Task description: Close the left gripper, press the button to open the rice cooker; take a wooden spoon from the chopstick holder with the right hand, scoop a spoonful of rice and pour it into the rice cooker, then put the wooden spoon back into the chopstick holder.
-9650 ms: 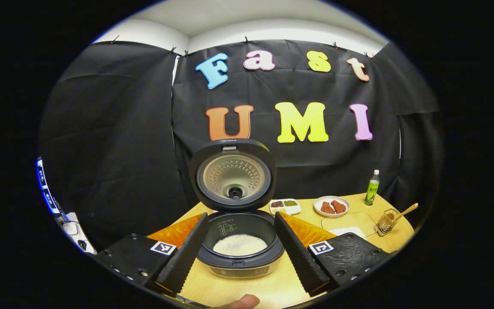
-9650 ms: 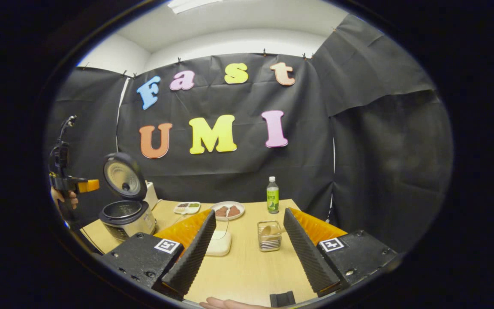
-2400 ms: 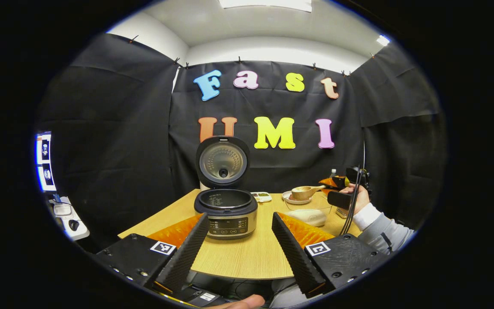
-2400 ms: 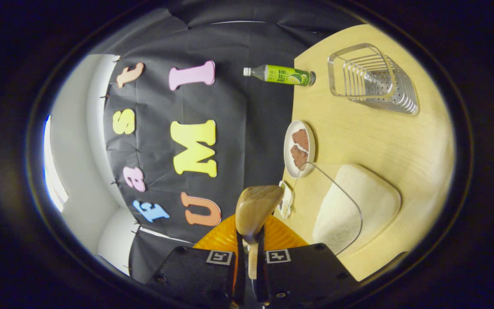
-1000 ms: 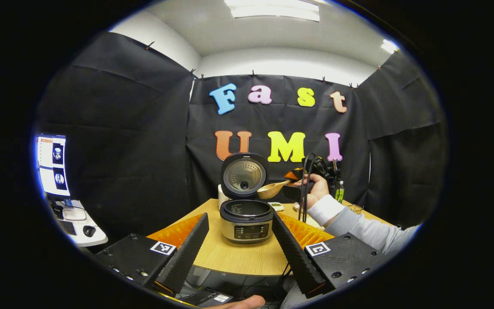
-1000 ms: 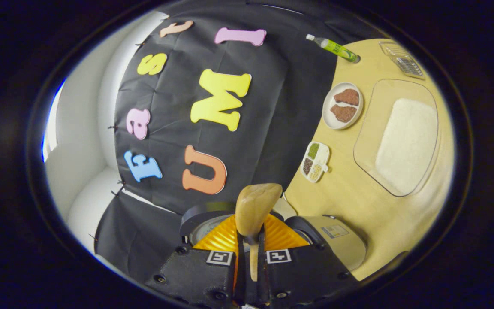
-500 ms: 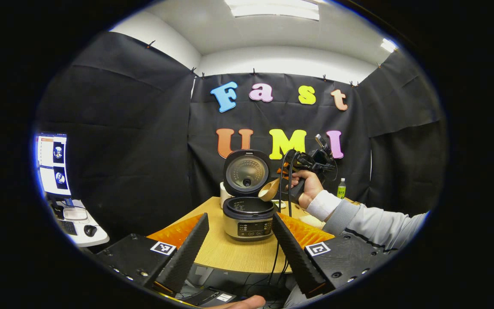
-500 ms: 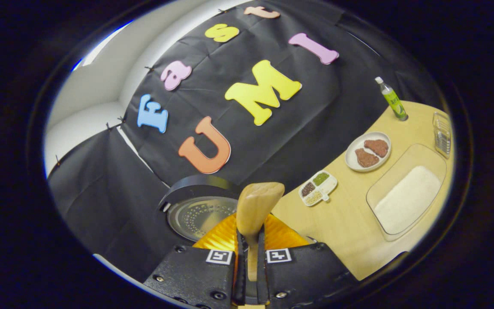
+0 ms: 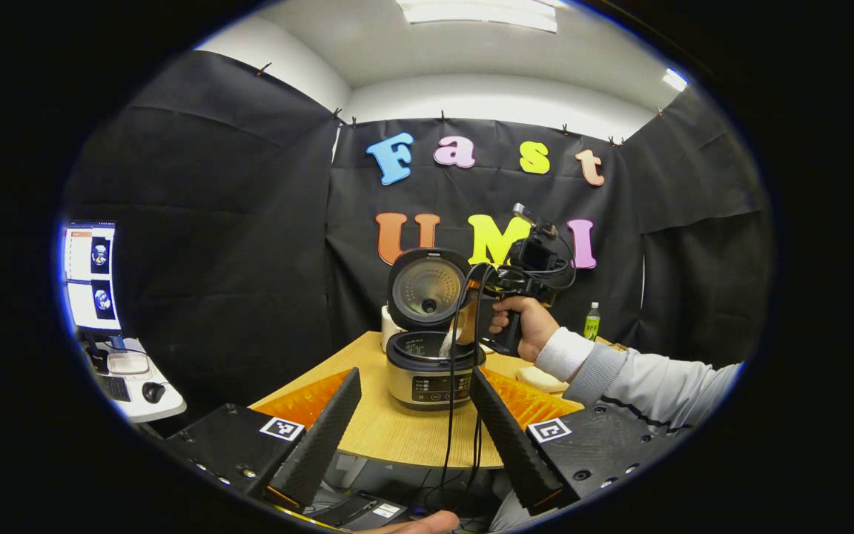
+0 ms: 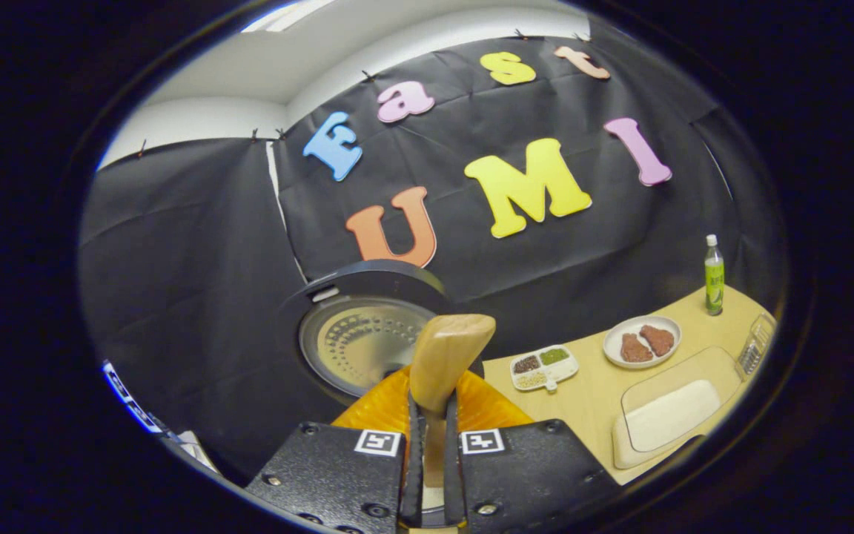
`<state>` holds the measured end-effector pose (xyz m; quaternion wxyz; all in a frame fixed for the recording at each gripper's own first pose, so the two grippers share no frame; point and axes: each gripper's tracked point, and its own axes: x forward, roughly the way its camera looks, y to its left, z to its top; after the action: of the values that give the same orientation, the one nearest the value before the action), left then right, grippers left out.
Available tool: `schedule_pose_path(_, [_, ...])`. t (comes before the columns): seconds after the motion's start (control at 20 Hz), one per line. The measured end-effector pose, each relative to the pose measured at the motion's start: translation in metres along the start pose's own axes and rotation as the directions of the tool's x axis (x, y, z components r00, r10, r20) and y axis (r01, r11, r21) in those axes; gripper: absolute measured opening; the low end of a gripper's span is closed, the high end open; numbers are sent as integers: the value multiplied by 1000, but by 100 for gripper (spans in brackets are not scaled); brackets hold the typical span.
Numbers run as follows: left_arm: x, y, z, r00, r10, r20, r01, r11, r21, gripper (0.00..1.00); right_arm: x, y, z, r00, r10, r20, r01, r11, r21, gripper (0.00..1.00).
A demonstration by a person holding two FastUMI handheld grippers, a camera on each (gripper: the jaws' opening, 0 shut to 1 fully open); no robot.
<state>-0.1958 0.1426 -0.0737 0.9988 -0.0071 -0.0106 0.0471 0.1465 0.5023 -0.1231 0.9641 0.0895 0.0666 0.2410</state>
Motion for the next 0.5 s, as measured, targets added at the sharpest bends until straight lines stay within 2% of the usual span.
schedule_pose_path(0.25, [0, 0, 0, 1000, 0, -7, 0, 1000, -5, 95, 1, 22, 2, 1000, 1, 20, 3, 979, -205, 17])
schedule_pose_path(0.4, [3, -5, -1, 1000, -8, -4, 8, 1000, -3, 94, 4, 32, -7, 1000, 21, 12, -17, 964, -265, 17])
schedule_pose_path(0.5, [2, -5, -1, 1000, -14, 0, 14, 1000, 5, 95, 4, 32, -7, 1000, 5, 22, 2, 945, -326, 17])
